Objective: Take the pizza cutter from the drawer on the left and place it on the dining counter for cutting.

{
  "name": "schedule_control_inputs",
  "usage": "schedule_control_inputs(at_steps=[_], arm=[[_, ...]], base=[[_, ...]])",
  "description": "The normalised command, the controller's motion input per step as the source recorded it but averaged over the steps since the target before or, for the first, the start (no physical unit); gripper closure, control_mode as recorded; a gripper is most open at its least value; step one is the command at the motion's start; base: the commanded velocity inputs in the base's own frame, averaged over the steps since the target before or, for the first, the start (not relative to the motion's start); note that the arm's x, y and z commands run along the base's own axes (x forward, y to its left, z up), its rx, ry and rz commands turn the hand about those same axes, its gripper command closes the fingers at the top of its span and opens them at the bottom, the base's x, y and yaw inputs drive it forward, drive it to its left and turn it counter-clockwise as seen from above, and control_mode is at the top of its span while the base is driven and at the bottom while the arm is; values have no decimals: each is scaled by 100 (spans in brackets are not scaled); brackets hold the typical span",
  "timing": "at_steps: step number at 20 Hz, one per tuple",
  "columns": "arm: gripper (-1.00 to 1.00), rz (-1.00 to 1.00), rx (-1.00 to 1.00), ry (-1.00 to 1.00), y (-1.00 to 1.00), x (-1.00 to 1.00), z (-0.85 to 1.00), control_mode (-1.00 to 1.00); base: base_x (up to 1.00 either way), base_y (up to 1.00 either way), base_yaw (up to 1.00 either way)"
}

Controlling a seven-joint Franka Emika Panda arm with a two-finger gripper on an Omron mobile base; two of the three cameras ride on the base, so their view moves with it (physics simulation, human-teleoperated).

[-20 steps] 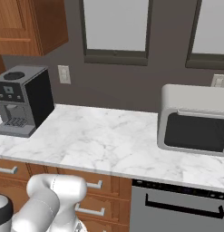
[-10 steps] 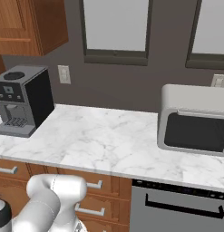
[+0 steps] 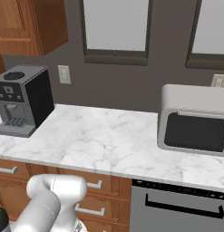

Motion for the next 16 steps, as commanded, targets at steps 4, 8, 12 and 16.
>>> schedule_control_inputs(at_steps=[4,8,12,16], arm=[[-100,2,-3,-14,10,0,-18,-100],[-100,0,0,-10,17,0,-15,-100],[-100,0,0,-10,7,0,-25,-100],[-100,0,0,-9,9,15,-33,-100]], base=[[0,0,0],[0,0,0],[0,0,0],[0,0,0]])
